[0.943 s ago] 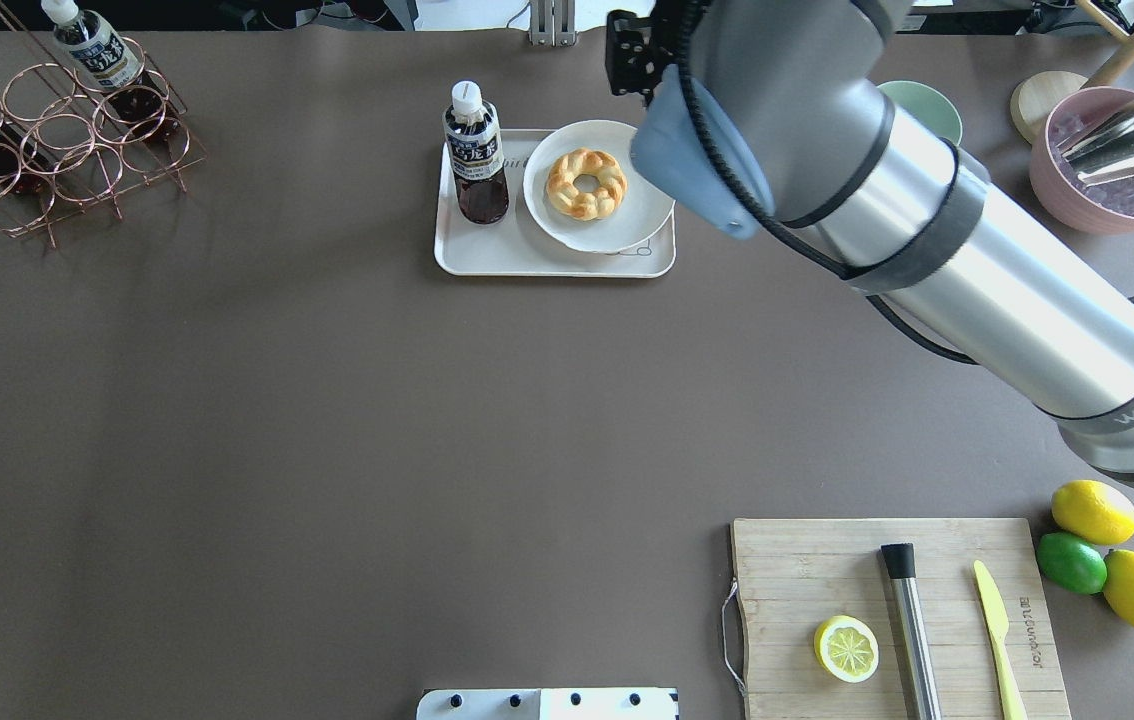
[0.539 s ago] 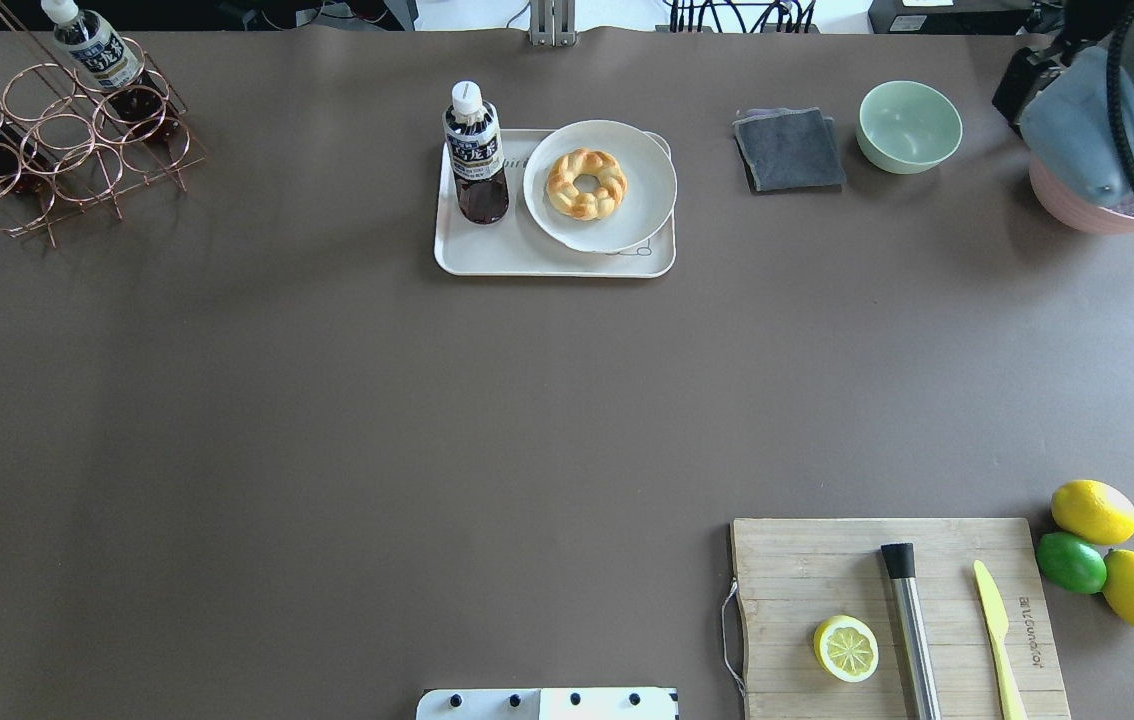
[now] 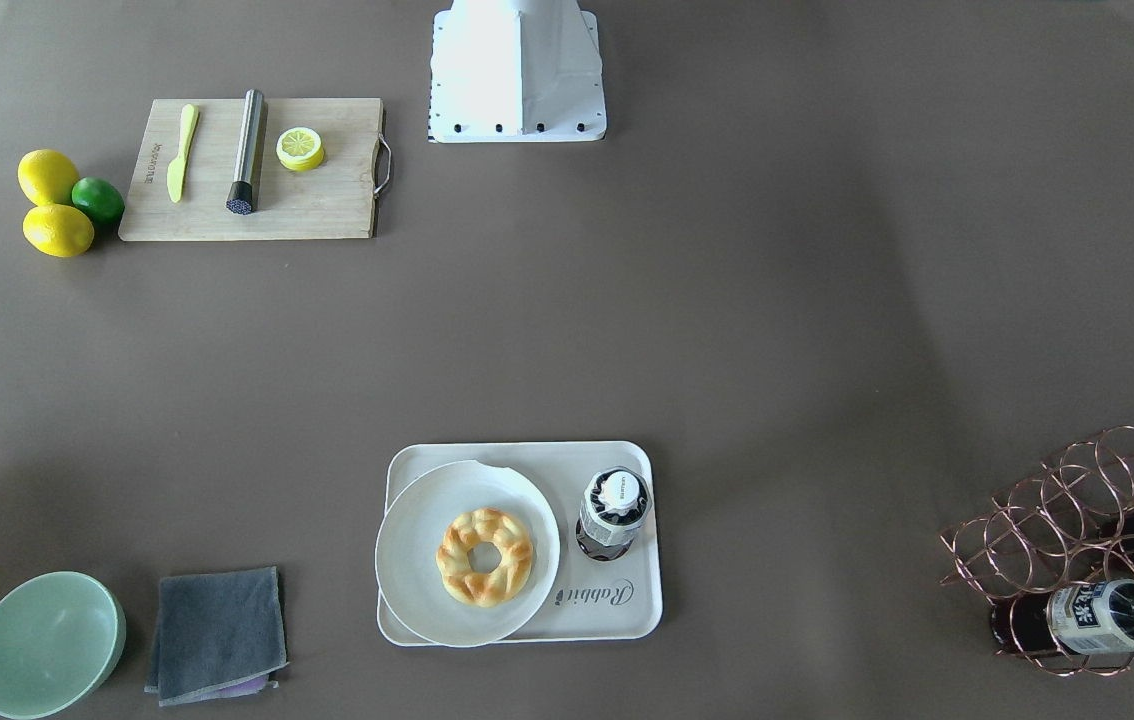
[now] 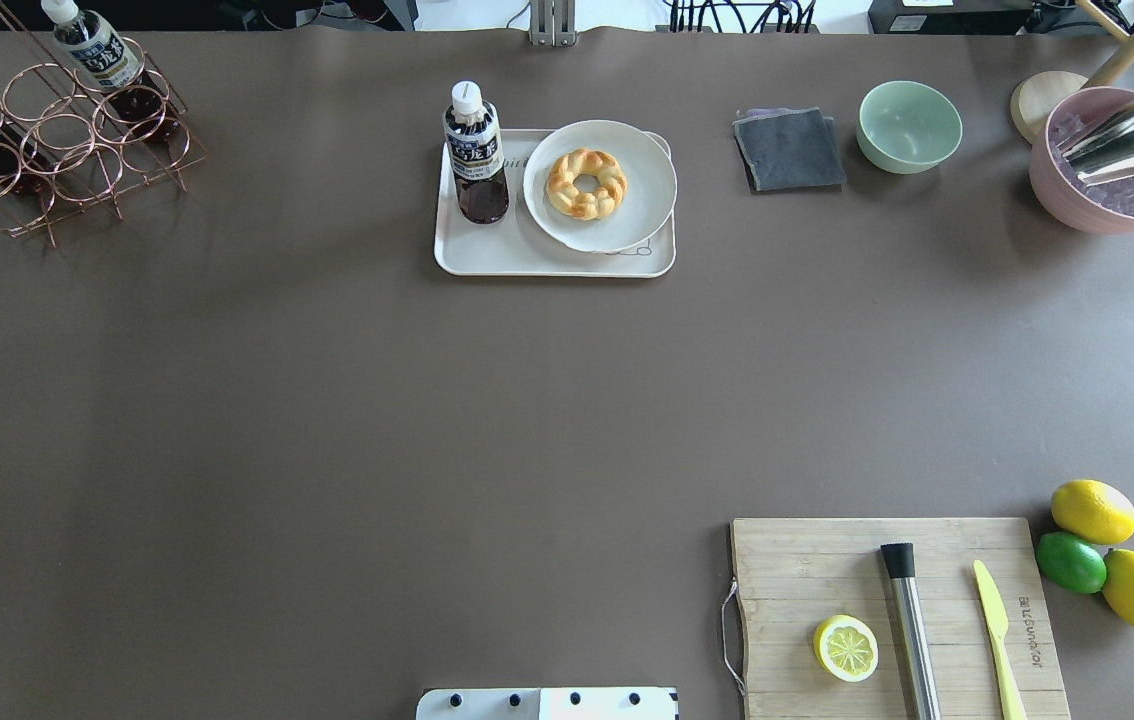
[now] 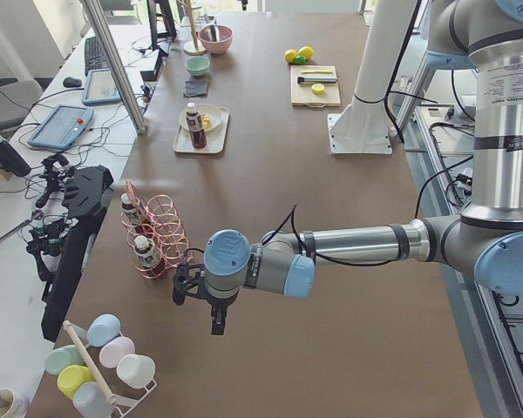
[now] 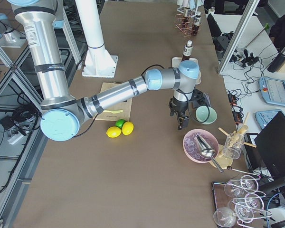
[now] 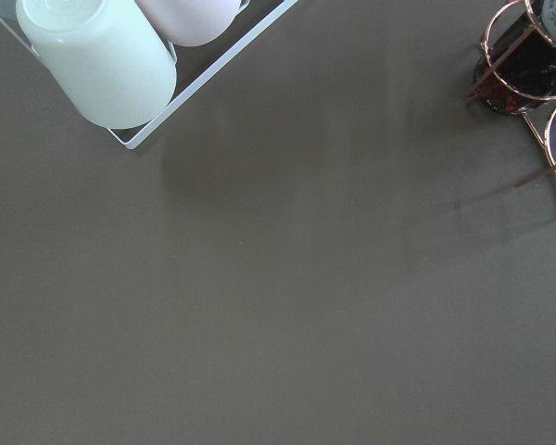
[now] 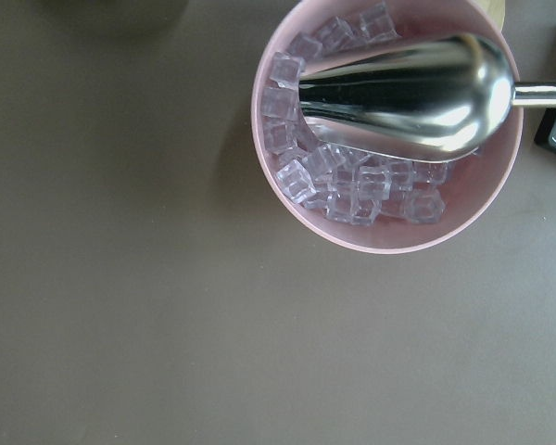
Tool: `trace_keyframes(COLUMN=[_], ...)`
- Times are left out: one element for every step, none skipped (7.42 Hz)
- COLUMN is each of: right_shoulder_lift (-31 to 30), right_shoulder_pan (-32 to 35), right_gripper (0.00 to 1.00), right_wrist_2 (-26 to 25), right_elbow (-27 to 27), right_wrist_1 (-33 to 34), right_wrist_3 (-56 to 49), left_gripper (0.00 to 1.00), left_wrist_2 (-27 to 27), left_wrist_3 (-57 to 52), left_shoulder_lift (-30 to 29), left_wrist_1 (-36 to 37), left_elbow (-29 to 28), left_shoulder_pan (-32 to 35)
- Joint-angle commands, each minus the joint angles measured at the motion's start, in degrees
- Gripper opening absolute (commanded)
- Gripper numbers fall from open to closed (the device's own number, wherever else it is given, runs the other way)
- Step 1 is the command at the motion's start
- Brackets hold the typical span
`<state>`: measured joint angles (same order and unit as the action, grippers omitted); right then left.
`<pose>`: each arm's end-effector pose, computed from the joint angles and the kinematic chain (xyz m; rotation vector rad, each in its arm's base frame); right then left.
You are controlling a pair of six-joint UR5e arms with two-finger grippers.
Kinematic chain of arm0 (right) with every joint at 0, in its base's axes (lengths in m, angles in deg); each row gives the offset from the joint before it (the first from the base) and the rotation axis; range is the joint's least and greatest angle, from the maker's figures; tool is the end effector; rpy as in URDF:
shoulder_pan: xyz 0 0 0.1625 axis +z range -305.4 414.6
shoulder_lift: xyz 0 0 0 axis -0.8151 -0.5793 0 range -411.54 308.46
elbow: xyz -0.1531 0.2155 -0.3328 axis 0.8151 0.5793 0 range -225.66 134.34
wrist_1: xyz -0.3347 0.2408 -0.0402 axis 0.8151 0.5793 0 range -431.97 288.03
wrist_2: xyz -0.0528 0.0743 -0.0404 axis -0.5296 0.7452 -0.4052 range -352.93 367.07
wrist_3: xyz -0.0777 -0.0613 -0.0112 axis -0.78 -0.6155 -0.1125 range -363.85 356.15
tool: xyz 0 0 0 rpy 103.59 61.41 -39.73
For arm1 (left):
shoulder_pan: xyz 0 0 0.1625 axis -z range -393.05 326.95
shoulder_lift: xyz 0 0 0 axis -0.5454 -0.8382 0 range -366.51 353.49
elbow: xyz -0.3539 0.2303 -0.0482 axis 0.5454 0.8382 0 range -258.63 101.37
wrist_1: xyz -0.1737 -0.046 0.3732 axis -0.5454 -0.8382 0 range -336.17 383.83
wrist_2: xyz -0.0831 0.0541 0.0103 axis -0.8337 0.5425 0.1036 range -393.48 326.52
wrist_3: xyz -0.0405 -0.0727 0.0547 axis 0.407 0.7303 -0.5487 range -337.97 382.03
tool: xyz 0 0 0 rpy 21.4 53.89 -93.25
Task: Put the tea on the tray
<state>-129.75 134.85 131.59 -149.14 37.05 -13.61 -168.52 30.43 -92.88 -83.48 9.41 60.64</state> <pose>-0.0173 -0.5546 0.4818 0.1062 -0.6053 -0.3628 -0.0933 -0.4703 0.6737 0.1614 0.7909 -0.1191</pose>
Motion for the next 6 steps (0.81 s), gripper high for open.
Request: trace_keyframes(right_shoulder_lift=[-5.10,-5.28,-5.89,-6.33,-7.30,-7.31], right_shoulder_pan=[5.60,7.62,9.03,10.35,11.58,12.11], right_gripper=[1.00,1.00,1.00,1.00,1.00,1.00], right_wrist_2=[5.01,5.20,5.47,5.47,5.47,5.64], right_elbow=[5.99,8.10,8.91,11.00,13.37,13.92], right_wrist_1=[-3.12,-3.29,-3.29,-4.86,-9.05,-10.75], right_wrist_3=[-4.82,-4.82,-5.00,-5.08,-4.91,-4.65], left_gripper=[0.98,0.98,0.98,0.98,0.98,0.98], left_wrist_2=[-1.01,-2.67,-2.77,-2.77,-2.77,-2.69], left_wrist_3=[0.13,0.13,0.13,0.13,0.04,0.04], left_shoulder_lift=[-0.11,0.67,2.24,2.87,2.87,2.87], left_wrist_1=[2.27,6.29,9.99,12.81,13.18,13.19], left_elbow=[1.94,5.78,10.35,13.18,13.12,12.34], left_shoulder_pan=[0.52,0.52,0.52,0.52,0.44,0.35])
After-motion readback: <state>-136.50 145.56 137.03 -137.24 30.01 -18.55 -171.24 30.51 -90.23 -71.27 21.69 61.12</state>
